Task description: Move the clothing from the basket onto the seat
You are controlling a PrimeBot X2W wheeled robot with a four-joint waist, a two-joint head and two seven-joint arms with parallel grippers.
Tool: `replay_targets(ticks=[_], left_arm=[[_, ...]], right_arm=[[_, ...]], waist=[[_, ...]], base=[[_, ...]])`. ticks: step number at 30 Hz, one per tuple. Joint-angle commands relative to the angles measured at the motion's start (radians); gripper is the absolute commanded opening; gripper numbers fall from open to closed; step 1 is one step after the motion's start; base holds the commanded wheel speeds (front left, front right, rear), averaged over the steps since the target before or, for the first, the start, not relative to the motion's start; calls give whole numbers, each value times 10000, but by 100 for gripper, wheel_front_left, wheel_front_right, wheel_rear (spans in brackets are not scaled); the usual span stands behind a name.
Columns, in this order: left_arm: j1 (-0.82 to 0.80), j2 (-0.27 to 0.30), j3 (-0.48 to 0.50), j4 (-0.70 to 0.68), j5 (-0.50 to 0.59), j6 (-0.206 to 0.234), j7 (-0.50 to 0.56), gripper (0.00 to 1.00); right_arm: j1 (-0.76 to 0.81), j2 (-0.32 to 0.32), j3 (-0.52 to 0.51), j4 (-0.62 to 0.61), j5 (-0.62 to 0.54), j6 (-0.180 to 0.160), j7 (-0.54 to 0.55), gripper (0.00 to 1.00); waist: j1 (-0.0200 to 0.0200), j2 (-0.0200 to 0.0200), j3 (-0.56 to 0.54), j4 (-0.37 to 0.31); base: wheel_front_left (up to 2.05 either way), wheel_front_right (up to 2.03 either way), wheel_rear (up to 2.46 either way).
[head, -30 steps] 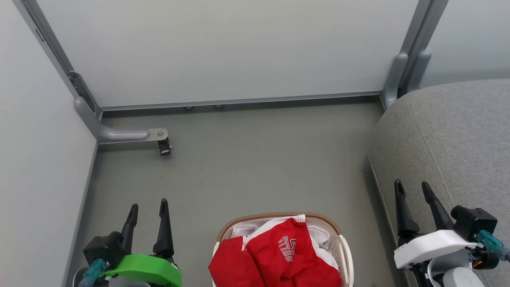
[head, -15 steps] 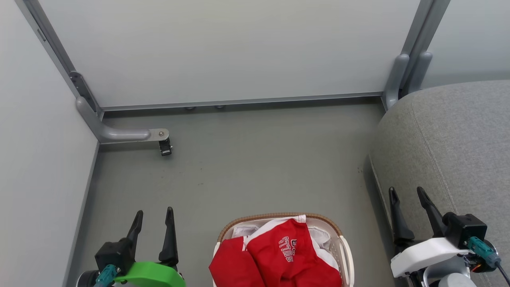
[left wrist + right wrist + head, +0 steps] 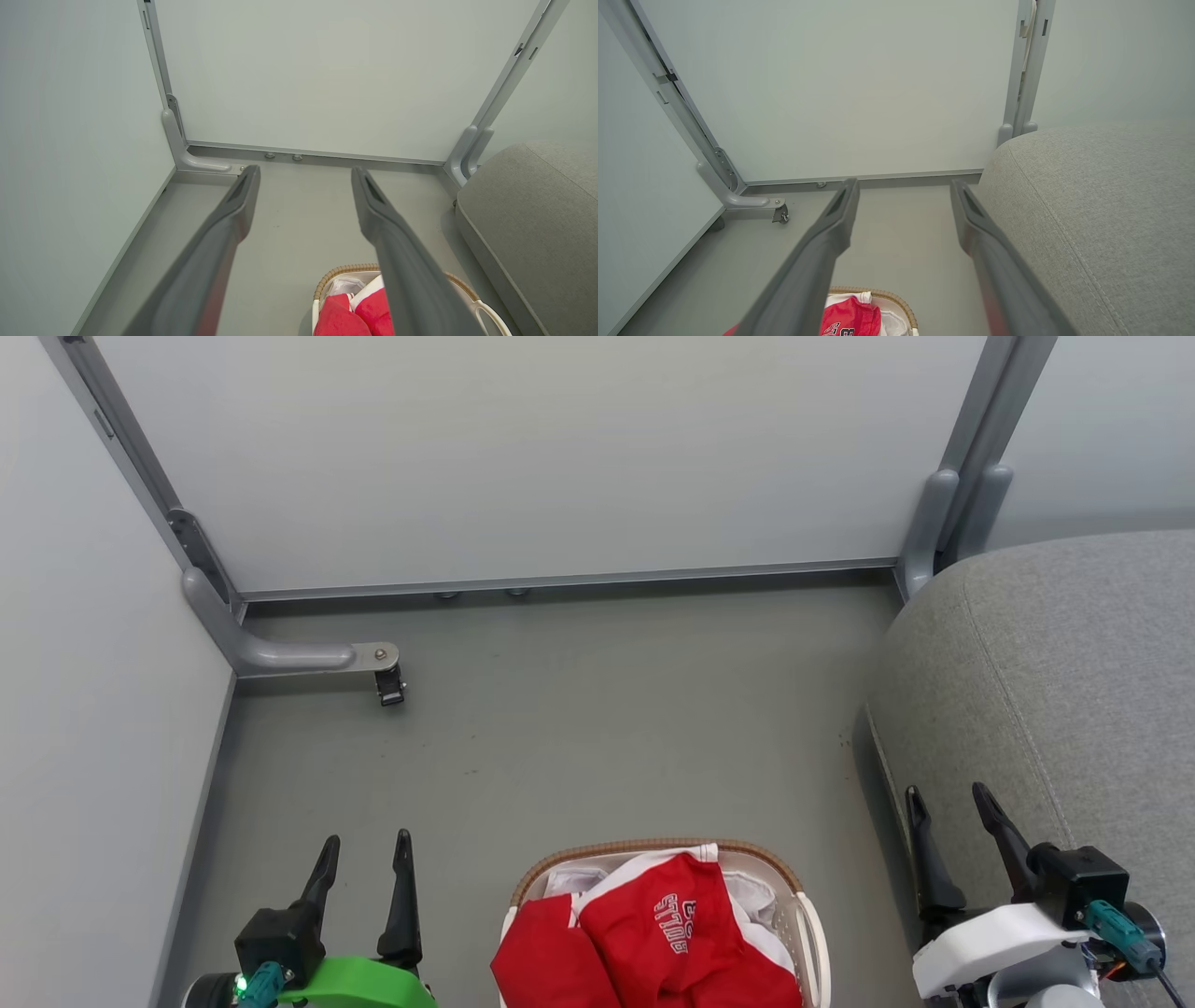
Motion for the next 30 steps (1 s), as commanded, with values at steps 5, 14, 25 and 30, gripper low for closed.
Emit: replay_targets(ticks=[5,14,25,30], left_arm=[[175,66,-9,49,-92,67,-7,100],[131,66,-22,118,-5,68,-7,100],[-3,64,-165,94,36,28,-7,100],[-403,63,-408,143,228,-77,-7,100]], right_arm=[[134,-60,7,34,-7,0,-49,100],[117,-60,-12,16,25,0,-49,100],[21,-58,-115,-132,-77,0,-49,100],[-213,-58,-193,-294,-126,0,-51,100]], waist=[[0,114,-14,4],[0,114,-4,9],[0,114,239,7],[0,114,748,-6]], base=[[0,0,0],[0,0,0],[0,0,0],[0,0,0]])
